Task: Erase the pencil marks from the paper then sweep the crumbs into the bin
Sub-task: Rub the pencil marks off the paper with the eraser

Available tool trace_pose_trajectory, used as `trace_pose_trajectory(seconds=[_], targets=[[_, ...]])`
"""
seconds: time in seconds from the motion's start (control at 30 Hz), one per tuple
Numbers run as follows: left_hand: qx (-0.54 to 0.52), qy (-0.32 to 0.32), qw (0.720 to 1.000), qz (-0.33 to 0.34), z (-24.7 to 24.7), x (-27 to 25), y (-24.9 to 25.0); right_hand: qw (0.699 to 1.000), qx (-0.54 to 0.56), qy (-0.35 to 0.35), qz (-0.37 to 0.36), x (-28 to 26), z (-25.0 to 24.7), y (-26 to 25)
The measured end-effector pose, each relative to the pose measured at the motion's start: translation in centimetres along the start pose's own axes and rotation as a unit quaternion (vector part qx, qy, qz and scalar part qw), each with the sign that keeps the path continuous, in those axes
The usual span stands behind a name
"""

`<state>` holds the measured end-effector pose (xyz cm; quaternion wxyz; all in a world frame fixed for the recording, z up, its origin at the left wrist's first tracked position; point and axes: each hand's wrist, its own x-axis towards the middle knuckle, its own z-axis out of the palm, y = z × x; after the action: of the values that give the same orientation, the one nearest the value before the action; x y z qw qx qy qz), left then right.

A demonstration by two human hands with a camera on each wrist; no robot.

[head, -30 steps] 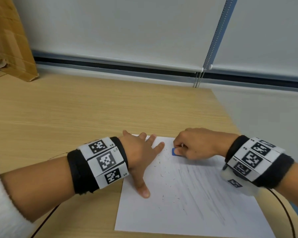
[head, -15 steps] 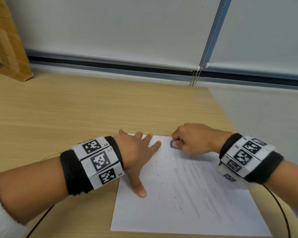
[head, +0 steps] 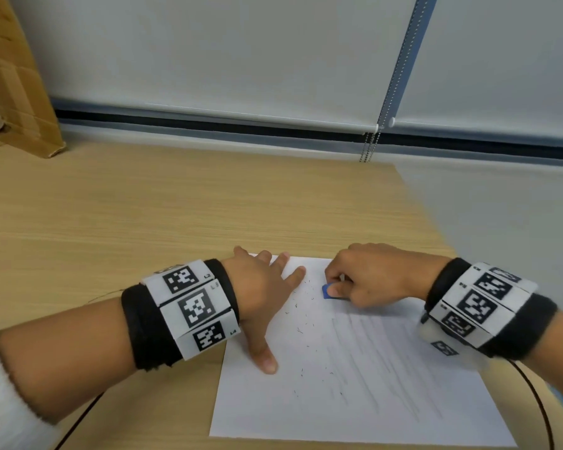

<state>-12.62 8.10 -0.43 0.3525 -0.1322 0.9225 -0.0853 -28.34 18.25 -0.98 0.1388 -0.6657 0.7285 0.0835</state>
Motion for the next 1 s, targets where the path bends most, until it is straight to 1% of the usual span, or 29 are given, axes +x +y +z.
trace_pose_trajectory(seconds=[0.07,0.1,0.2,0.27,0.4,0.47,0.53,0.6,0.63,0.67,0.7,0.77,0.83,0.87,0.9,1.0], targets=[[-0.002,0.002,1.000,0.001,0.0,0.0,-0.1,0.999,-0.011,0.031,0.012,0.3,0.1,0.1],[-0.004,0.002,1.000,0.002,0.0,-0.1,-0.1,0.999,-0.013,0.036,0.007,0.2,0.3,0.0],[-0.009,0.000,1.000,0.003,0.0,-0.2,-0.2,1.000,0.008,-0.012,-0.017,-0.3,0.3,-0.7],[-0.002,0.001,1.000,0.006,0.0,-0.1,-0.2,1.000,0.016,-0.021,-0.011,0.3,-0.4,-0.7],[-0.006,-0.002,1.000,0.002,0.1,0.0,-0.3,0.999,0.003,0.028,0.025,3.1,-1.3,0.2],[-0.007,-0.001,1.000,0.002,0.1,-0.2,-0.3,0.999,0.009,0.038,0.028,3.2,-1.2,0.1],[-0.010,0.002,1.000,0.004,0.1,-0.3,-0.4,1.000,0.009,0.005,-0.006,2.0,-0.8,-0.6],[-0.015,0.004,1.000,0.008,0.1,-0.2,-0.4,0.997,0.016,-0.062,-0.045,0.3,-0.4,-1.8],[-0.015,0.004,1.000,0.008,0.1,-0.2,-0.4,0.994,0.016,-0.089,-0.053,-0.4,-0.5,-2.2],[-0.013,0.003,1.000,0.007,0.1,-0.2,-0.4,0.994,0.006,-0.096,-0.052,-0.6,-0.7,-2.4],[-0.011,0.001,1.000,0.006,0.1,-0.2,-0.3,0.996,-0.014,-0.081,-0.046,-0.5,-0.9,-2.3],[-0.008,-0.002,1.000,0.003,0.0,-0.1,-0.2,0.998,-0.053,-0.018,-0.017,-0.1,-1.2,-2.0],[-0.004,0.001,1.000,0.003,0.0,0.0,-0.3,0.997,-0.066,0.038,-0.002,-0.2,-0.6,-1.8],[-0.003,0.005,1.000,0.004,0.1,0.0,-0.3,0.997,-0.062,0.043,-0.010,-0.6,-0.1,-1.8],[0.000,0.009,1.000,0.006,0.2,0.1,-0.3,0.998,-0.052,0.031,-0.027,-1.2,0.2,-2.0],[0.006,0.017,1.000,0.009,0.3,0.1,-0.3,0.997,-0.026,-0.028,-0.061,-2.6,-0.1,-2.8]])
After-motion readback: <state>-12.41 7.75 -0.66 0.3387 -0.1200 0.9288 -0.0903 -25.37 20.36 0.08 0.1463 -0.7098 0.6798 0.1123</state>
